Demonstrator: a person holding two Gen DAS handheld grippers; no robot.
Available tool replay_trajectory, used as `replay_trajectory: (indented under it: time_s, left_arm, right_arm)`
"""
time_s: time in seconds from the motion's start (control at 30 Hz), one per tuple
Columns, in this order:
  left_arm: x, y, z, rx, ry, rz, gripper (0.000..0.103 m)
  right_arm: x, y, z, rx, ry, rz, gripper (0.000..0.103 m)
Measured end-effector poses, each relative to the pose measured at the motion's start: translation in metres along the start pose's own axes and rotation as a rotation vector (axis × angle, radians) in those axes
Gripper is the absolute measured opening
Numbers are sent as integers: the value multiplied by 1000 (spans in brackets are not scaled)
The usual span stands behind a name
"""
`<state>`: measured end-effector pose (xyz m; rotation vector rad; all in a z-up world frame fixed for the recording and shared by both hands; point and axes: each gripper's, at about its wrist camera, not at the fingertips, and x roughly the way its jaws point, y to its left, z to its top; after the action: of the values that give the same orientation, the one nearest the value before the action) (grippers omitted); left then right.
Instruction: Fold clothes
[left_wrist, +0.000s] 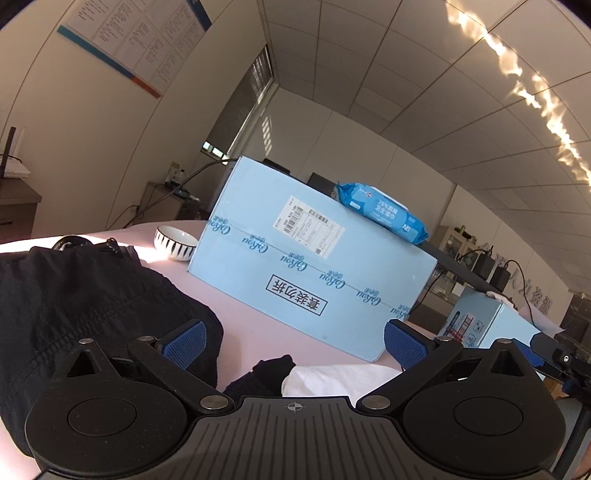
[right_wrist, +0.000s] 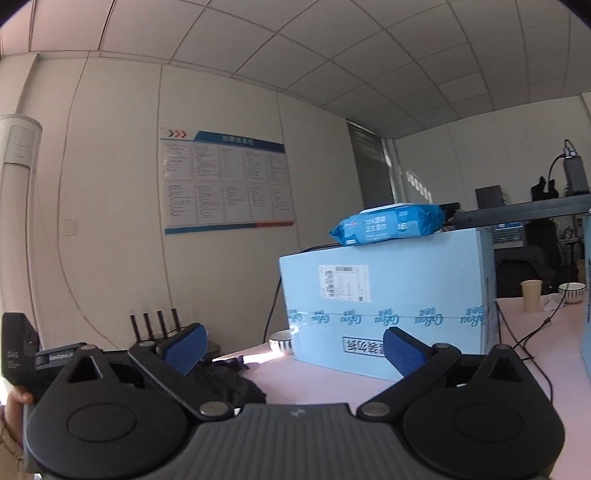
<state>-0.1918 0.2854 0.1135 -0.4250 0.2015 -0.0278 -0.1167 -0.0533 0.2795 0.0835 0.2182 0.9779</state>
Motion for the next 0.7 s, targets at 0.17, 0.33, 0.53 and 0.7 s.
replay_trajectory:
  time_s: [0.17, 0.33, 0.53, 0.7]
  left_arm:
    - [-4, 0, -14, 62, 39, 37, 103]
    - [-10, 1, -24, 84, 71, 38, 103]
    - [-16, 4, -33, 99, 101, 45, 103]
    - [-9, 9, -36, 75, 122, 54, 103]
  right_arm:
    - [47, 55, -40, -267, 201, 123, 103]
    - [99, 96, -77, -483, 285, 86, 89]
    - [157, 84, -86, -320, 349, -45, 70]
    - [152, 71, -88, -231, 321, -45, 22]
